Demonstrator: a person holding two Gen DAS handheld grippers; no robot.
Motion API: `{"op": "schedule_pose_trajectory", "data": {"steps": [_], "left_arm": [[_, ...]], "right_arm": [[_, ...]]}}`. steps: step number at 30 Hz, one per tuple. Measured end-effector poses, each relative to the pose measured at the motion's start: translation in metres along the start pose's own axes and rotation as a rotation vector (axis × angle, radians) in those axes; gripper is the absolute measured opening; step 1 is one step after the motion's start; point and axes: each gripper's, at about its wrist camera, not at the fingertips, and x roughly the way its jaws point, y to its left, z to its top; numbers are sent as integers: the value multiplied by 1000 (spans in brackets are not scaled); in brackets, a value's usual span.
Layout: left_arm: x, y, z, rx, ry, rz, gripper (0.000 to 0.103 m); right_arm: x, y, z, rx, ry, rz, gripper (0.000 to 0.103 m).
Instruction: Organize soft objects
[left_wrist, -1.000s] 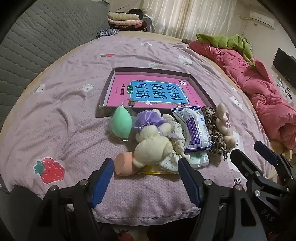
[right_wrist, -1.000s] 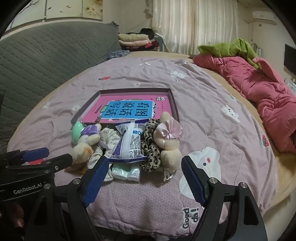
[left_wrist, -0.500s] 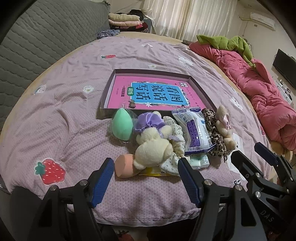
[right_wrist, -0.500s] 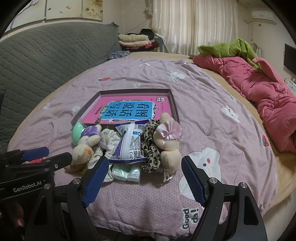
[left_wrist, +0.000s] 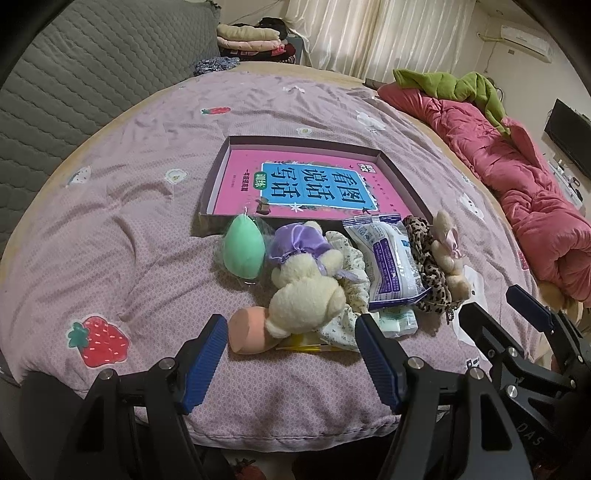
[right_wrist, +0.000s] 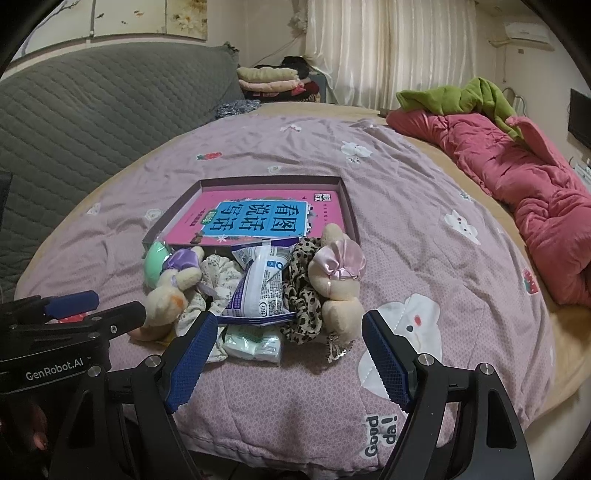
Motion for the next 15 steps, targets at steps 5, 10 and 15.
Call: {"op": "schedule_pose_trajectory", "data": {"steps": [5,10,15], "left_arm": [[2,0,-1,1,5,-5,71],[4,-2,-3,8,8,-6,71],[4,-3,-3,4,11,-8,71]], "right_arm": [[0,0,0,0,0,-1,81],[1,1,0,2,1,0,81],[1,1,0,2,1,0,81]]}}
